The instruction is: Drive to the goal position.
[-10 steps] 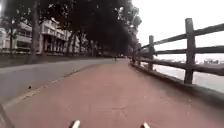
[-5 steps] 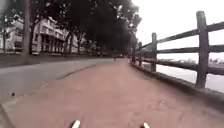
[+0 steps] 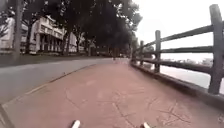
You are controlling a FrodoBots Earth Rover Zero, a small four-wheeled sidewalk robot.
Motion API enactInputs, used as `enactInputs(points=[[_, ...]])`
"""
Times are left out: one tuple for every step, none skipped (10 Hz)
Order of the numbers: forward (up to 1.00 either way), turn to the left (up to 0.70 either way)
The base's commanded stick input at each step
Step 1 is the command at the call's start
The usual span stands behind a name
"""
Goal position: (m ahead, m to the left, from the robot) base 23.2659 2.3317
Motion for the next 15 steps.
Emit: enactInputs(points=[[0.7, 0.15], [0.7, 0.21], [0.7, 0.28], [0.7, 0.34], [0.7, 0.16], [0.7, 0.0], [0.7, 0.0], [0.7, 0.0], [0.7, 0.0], [0.7, 0.0], [0.7, 0.0], [0.7, 0.0], [0.7, 0.0], [0.7, 0.0], [0.7, -0.01]])
